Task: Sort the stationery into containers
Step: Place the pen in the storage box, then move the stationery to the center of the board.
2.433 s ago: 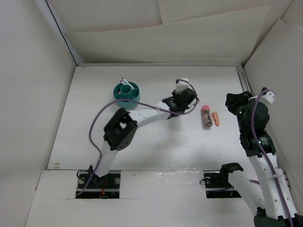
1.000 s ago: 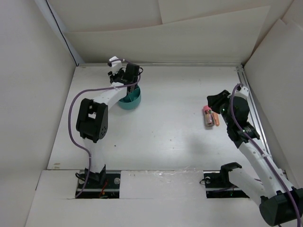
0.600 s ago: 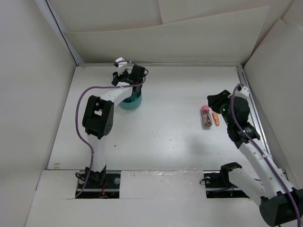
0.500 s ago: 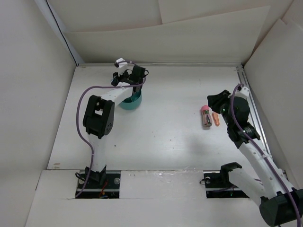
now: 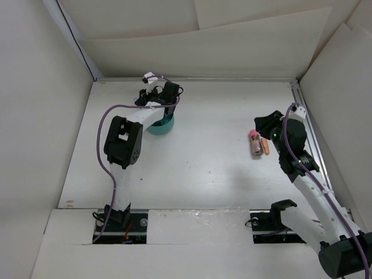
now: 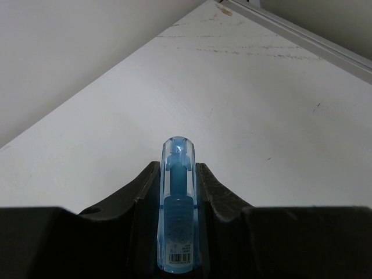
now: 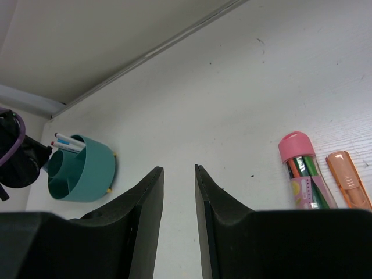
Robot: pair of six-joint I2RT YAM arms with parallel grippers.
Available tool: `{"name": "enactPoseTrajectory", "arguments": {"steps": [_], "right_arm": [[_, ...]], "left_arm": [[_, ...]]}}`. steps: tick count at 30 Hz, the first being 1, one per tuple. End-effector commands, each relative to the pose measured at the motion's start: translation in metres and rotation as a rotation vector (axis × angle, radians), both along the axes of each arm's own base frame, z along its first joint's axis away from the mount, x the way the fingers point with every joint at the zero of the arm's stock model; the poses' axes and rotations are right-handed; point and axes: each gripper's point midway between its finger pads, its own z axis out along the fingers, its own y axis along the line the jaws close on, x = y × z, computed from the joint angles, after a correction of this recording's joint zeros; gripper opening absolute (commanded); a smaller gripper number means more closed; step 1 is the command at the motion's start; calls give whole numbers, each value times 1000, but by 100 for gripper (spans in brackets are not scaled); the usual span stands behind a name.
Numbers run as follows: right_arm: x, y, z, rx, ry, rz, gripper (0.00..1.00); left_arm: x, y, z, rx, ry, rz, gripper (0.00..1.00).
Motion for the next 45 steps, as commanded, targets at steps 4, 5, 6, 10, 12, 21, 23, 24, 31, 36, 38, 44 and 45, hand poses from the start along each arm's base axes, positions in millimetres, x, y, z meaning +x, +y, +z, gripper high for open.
{"name": "enactPoseTrajectory", "arguments": {"steps": [4, 5, 6, 10, 12, 21, 23, 24, 31, 36, 38, 44, 45], "right_arm": [[2, 3, 13, 3, -55, 10, 34], [2, 3, 13, 3, -55, 10, 34], [2, 3, 13, 3, -55, 10, 34], [2, 3, 13, 3, -55, 10, 34], [2, 3, 13, 3, -55, 10, 34], [2, 3, 13, 3, -55, 10, 34], [2, 3, 13, 3, -55, 10, 34], [2, 3, 13, 3, -55, 10, 34], [2, 3, 13, 3, -55, 10, 34], [2, 3, 13, 3, -55, 10, 34], [2, 3, 13, 3, -55, 10, 34], [2, -4, 17, 0, -67, -24, 32], [1, -6, 20, 1, -78, -35, 29]], "left_arm": [[-7, -5, 16, 41, -44, 25, 17], [-7, -5, 16, 41, -44, 24, 17], [-7, -5, 16, 41, -44, 24, 19], [-10, -8, 14, 51, -37, 20, 19], [-11, -12, 15, 56, -40, 18, 19], [-11, -12, 15, 62, -33, 16, 27], [-11, -12, 15, 62, -33, 16, 28], [-11, -12, 15, 62, -33, 16, 28], [-11, -11, 18, 69, -38, 21, 32], [-17, -15, 38, 30, -82, 10, 33], [-19, -15, 52, 1, -109, -1, 33], [-39, -50, 117, -166, -261, -135, 25], [-46, -55, 130, -196, -285, -166, 21]]}}
